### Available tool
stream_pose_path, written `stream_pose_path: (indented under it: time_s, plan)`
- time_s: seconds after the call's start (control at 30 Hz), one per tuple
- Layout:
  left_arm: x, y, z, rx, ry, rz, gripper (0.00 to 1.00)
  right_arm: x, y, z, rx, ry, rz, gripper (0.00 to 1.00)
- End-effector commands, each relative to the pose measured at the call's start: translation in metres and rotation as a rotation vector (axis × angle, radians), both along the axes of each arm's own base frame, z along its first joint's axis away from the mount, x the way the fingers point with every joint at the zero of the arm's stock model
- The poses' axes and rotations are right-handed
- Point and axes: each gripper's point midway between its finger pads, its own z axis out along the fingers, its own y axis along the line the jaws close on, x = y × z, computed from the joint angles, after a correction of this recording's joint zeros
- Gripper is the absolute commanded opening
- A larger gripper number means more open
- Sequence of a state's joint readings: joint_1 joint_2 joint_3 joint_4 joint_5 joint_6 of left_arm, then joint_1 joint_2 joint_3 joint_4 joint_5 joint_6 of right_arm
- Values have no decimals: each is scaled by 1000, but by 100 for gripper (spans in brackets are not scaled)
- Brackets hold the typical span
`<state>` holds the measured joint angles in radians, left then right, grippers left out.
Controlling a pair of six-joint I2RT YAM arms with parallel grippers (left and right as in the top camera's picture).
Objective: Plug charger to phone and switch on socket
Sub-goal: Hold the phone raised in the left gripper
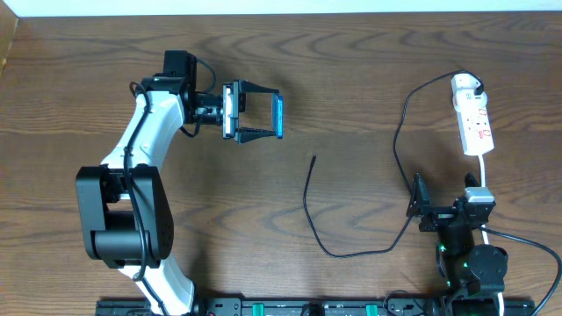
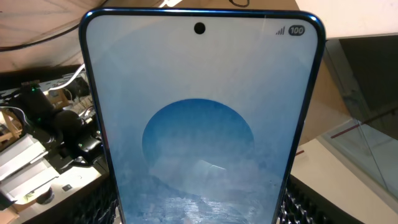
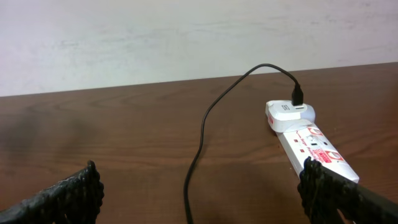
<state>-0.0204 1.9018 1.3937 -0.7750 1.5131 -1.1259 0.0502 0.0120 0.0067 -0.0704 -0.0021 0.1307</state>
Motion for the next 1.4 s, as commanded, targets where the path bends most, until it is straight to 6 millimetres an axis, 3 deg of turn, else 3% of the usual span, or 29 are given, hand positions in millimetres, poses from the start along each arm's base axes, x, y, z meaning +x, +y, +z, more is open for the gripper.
stream_pose_path:
  time_s: [0.0,1.37]
  plan:
    - [-2,1,21,-46,-37,-6,8,0,0,0,10,0,-2,99]
    - [-2,1,21,-45,10,-2,7,0,0,0,10,0,-2,99]
